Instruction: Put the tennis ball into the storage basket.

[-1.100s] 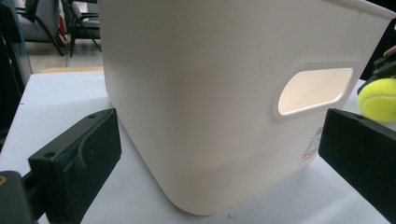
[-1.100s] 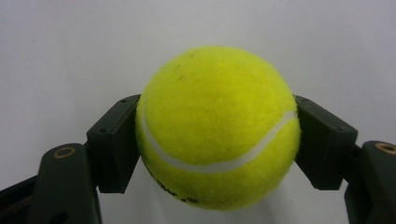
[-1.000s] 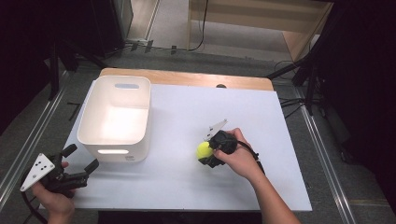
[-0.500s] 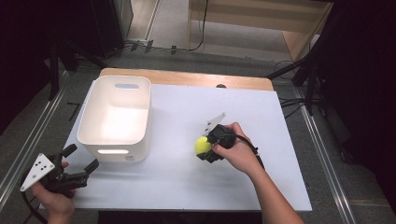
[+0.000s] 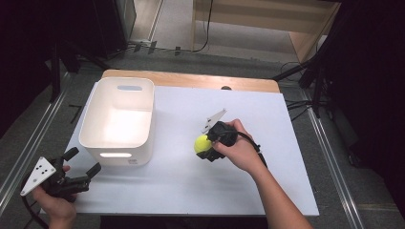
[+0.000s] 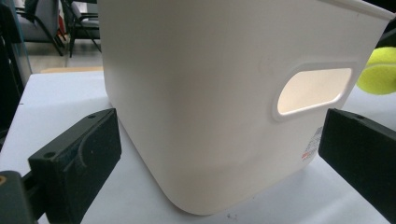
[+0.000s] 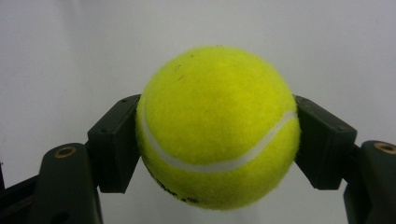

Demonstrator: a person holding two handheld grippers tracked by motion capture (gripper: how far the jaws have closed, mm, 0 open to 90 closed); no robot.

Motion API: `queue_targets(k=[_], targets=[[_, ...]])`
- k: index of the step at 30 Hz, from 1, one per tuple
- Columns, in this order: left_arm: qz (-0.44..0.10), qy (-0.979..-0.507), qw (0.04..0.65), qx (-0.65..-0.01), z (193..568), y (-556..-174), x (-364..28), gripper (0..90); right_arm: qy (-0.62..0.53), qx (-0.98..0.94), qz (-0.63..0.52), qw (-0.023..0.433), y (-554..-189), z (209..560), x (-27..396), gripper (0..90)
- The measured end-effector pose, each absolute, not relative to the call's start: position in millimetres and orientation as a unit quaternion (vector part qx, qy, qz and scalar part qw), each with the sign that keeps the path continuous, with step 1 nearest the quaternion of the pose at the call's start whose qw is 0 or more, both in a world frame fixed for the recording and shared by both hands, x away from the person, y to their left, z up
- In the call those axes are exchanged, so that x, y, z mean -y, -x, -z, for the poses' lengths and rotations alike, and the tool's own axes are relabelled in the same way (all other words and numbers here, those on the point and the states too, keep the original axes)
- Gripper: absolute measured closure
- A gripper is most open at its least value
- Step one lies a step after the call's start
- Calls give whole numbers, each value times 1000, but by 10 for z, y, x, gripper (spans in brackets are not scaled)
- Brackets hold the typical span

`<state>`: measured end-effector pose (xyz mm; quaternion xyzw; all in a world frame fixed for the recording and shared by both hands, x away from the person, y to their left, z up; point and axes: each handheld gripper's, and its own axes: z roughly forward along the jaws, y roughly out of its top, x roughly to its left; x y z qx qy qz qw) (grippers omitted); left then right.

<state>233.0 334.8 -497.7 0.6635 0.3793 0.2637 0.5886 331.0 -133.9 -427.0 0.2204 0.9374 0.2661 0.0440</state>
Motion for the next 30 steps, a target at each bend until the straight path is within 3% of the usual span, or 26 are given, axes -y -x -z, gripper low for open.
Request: queue_targets(k=[30], targets=[[-262, -663, 590, -379, 4977, -2330, -3355, 0, -204, -939, -276, 28, -3519, 3918, 1062, 241]])
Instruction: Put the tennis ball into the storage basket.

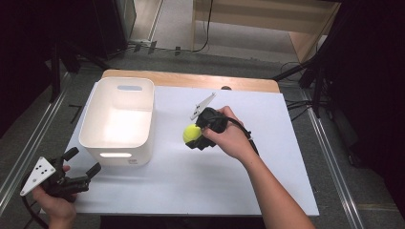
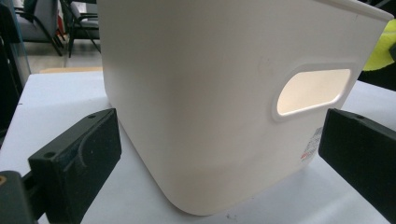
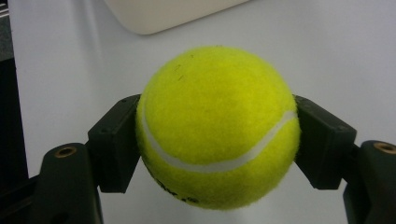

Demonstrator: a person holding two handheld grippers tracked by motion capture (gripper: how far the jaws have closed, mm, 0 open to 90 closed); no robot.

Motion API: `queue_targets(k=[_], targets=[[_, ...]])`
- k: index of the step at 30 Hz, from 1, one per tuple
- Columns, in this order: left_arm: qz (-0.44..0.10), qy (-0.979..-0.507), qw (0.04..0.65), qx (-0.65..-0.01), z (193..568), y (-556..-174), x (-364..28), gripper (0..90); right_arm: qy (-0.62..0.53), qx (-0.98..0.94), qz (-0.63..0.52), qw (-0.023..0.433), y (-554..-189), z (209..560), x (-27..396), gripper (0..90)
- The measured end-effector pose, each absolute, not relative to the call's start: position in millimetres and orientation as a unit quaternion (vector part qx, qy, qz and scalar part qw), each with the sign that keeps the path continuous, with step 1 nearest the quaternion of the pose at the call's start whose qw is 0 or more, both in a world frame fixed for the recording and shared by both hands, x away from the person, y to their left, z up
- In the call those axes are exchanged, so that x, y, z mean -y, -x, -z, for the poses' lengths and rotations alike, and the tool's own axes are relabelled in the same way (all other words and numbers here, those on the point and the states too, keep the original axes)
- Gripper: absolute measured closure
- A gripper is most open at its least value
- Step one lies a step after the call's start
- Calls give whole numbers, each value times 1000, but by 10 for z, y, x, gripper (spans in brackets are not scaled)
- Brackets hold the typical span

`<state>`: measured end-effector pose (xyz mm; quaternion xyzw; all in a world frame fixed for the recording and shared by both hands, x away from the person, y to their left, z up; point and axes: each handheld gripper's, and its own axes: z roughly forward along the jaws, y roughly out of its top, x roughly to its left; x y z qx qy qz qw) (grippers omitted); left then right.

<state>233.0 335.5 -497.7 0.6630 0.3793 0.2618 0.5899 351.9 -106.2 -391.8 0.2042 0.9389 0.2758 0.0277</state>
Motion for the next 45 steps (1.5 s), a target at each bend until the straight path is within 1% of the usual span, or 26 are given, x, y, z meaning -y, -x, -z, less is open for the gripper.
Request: queue_targets(k=[14, 45], targets=[[-261, -663, 590, -379, 4977, -2331, -3357, 0, -199, -937, -285, 31, -3627, 3711, 906, 241], [-259, -663, 593, -377, 4978, -2332, -3357, 0, -171, -941, -290, 37, -3753, 3473, 542, 242]])
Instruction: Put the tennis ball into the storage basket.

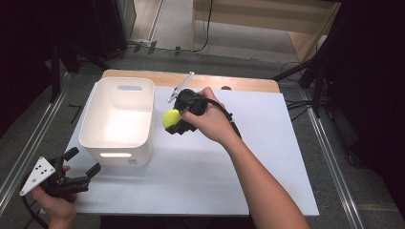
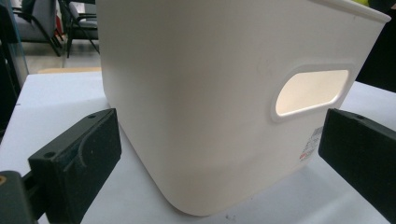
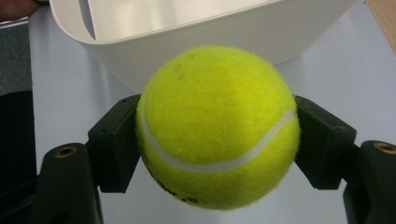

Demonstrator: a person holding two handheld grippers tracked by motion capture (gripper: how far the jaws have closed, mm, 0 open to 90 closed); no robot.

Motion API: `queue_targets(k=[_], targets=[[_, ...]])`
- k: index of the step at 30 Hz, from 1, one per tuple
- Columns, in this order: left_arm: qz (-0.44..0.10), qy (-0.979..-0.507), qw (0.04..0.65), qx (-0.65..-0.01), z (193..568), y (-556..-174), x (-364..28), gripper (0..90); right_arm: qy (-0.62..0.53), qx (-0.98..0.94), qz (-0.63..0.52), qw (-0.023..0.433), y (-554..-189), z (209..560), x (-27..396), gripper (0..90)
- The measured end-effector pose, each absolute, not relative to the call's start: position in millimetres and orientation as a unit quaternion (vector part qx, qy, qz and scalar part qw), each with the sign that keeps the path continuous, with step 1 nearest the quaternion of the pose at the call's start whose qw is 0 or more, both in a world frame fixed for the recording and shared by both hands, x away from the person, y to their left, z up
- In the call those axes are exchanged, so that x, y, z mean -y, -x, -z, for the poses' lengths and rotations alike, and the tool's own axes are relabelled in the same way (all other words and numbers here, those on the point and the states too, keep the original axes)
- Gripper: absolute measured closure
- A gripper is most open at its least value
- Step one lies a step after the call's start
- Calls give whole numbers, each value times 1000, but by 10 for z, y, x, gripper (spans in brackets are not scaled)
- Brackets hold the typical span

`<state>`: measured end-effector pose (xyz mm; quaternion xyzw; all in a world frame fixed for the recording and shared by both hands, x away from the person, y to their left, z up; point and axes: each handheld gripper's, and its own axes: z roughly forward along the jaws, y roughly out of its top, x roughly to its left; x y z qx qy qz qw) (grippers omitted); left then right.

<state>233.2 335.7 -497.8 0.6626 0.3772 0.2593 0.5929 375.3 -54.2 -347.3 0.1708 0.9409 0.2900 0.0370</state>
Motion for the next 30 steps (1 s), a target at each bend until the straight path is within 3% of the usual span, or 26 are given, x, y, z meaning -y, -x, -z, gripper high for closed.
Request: queue_targets(k=[30], targets=[[-258, -661, 595, -377, 4978, -2336, -3357, 0, -141, -946, -291, 34, -3840, 3332, 74, 242]])
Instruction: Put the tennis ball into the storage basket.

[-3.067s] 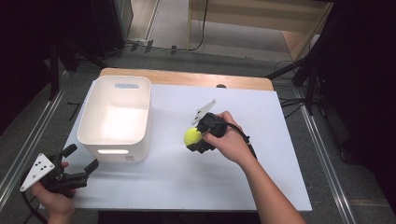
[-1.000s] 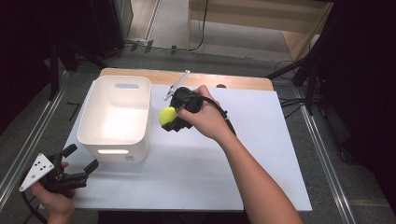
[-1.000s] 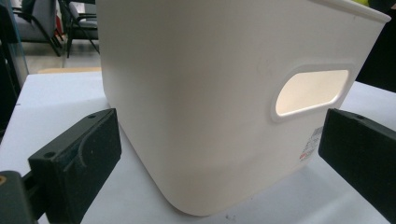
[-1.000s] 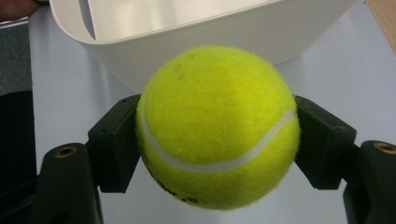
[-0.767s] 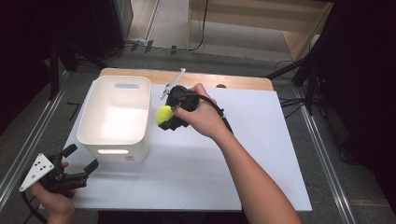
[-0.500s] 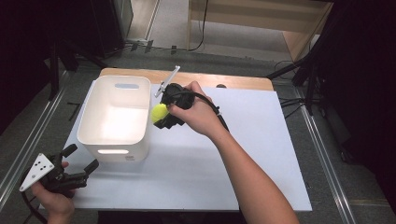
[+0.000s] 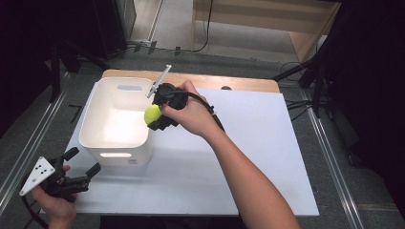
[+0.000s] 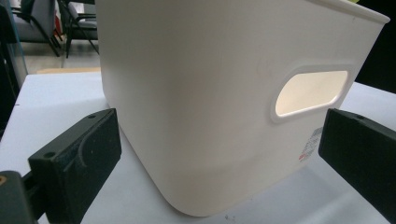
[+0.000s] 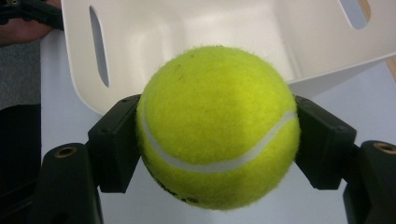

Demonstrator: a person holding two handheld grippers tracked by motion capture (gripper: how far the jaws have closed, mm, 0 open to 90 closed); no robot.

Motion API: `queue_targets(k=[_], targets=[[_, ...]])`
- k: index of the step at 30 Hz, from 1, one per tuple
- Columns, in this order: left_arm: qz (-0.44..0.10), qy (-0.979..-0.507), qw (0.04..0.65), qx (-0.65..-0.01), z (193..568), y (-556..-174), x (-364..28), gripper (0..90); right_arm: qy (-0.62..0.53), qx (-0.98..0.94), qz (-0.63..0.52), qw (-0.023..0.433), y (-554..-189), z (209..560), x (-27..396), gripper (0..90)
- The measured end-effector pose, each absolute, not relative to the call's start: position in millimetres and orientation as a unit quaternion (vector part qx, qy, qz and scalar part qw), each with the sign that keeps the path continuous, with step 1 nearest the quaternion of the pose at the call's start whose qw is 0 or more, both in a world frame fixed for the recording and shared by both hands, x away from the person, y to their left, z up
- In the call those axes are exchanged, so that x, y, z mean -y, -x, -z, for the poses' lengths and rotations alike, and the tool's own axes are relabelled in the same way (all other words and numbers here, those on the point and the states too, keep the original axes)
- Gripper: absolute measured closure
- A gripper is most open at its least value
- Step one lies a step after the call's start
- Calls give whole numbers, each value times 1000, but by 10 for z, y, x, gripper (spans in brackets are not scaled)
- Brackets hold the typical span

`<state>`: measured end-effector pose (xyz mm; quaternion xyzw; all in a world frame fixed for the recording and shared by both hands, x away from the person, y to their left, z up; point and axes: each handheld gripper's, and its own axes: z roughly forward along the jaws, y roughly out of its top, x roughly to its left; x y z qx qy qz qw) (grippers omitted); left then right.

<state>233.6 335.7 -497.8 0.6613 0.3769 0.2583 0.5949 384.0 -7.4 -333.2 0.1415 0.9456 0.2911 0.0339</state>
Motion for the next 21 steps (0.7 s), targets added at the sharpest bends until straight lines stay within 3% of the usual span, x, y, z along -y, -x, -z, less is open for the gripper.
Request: queue_targets(k=[21], targets=[[-257, -662, 594, -377, 4975, -2335, -3362, 0, -127, -946, -298, 33, -3858, 3320, -206, 241]])
